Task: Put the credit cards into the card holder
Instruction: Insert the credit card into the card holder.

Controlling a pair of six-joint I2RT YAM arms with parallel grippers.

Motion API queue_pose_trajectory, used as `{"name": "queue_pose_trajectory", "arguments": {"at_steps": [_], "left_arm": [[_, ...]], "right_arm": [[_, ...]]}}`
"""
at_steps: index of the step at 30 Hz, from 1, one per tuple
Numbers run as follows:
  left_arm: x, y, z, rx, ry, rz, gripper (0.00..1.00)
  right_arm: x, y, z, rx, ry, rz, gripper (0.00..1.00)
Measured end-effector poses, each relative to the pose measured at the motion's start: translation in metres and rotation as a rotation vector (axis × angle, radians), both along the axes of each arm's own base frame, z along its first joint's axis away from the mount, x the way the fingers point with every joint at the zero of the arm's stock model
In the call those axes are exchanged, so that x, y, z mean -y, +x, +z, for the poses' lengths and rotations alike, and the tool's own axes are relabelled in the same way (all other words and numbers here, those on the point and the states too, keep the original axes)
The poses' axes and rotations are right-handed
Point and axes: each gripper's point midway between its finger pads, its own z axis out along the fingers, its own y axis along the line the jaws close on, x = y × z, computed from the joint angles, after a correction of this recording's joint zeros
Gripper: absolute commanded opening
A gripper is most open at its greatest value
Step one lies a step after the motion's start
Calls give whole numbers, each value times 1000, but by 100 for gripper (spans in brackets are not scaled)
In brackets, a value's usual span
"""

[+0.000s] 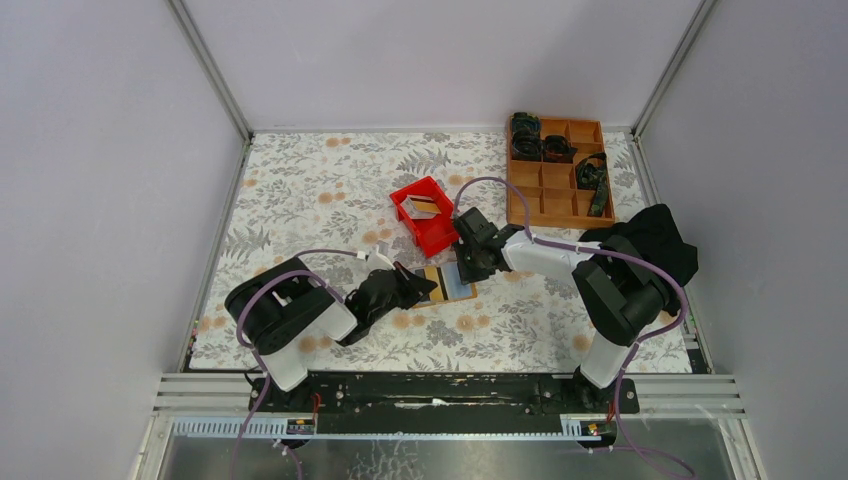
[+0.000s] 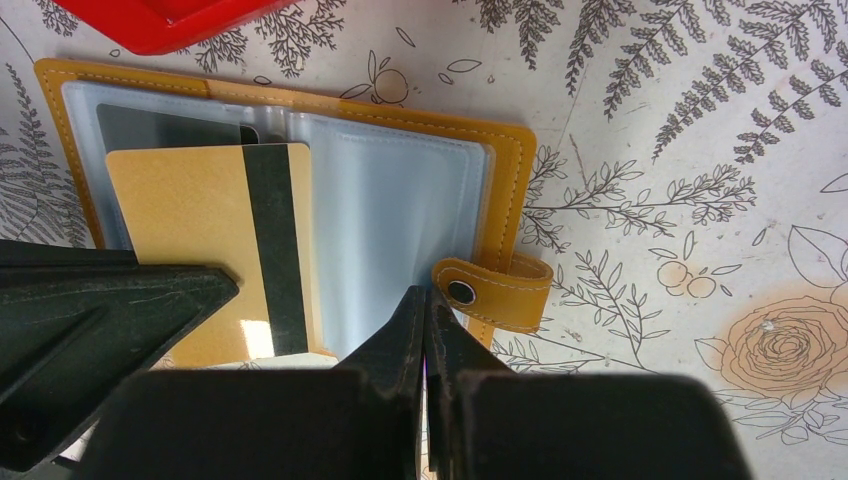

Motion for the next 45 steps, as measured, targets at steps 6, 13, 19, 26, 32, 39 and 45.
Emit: {"name": "queue_pose_trajectory", "arguments": {"at_steps": [6, 13, 19, 26, 32, 39, 45], "left_arm": [[-2, 2, 0, 7, 5, -1, 0], [-5, 7, 1, 19, 14, -1, 0], [-4, 12, 1, 30, 21, -3, 0], [-2, 12, 0, 29, 16, -16, 0], [-3, 8, -1, 28, 0, -19, 0], [-9, -2, -3, 14, -53, -12, 0], [-8, -5, -4, 9, -84, -10, 0]], "right_arm": [[0, 0, 0, 0, -2, -1, 0], [0, 0, 0, -2, -4, 0, 0], [0, 0, 0, -4, -5, 0, 0], [0, 0, 0, -6, -7, 0, 0], [0, 0, 0, -11, -13, 2, 0], [0, 1, 0, -13, -16, 3, 0], [0, 0, 0, -15, -16, 3, 0]]}}
